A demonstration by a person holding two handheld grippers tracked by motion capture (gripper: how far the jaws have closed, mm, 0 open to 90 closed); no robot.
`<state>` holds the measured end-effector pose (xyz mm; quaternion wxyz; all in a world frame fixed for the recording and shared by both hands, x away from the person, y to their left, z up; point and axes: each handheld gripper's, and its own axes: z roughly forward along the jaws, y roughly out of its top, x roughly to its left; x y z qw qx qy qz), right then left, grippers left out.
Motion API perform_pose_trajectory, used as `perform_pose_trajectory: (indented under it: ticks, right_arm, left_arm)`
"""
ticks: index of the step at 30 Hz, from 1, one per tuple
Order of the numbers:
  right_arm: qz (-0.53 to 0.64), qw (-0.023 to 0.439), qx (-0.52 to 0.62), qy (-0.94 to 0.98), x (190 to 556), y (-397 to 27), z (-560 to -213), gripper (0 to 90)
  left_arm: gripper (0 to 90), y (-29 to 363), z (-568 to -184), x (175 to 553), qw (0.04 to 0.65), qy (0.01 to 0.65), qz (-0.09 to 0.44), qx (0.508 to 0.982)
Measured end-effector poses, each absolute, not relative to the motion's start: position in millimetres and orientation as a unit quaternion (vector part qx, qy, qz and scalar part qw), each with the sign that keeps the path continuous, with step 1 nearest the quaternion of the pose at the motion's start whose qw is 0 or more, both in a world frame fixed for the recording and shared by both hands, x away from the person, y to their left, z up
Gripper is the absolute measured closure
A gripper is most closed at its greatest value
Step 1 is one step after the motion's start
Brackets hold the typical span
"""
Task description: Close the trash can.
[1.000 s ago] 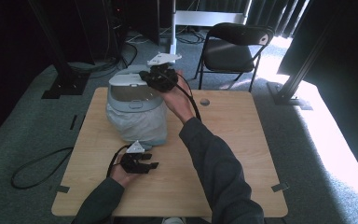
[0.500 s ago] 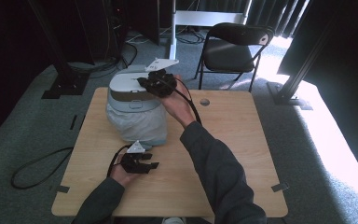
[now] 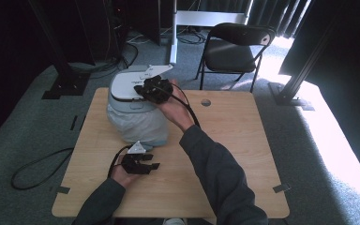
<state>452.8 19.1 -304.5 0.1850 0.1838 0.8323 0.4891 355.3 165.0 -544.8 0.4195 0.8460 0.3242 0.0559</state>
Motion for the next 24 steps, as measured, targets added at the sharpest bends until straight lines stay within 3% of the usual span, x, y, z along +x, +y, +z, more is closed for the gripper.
perform_pose_trajectory:
  ticks: [24]
  right_arm:
    - [0.478,0.180,0.172,0.842,449.0,22.3,-315.9,90.0]
  left_arm:
    - [44.4,164.1,-544.8,354.6,0.419,0.324,0.058,0.847]
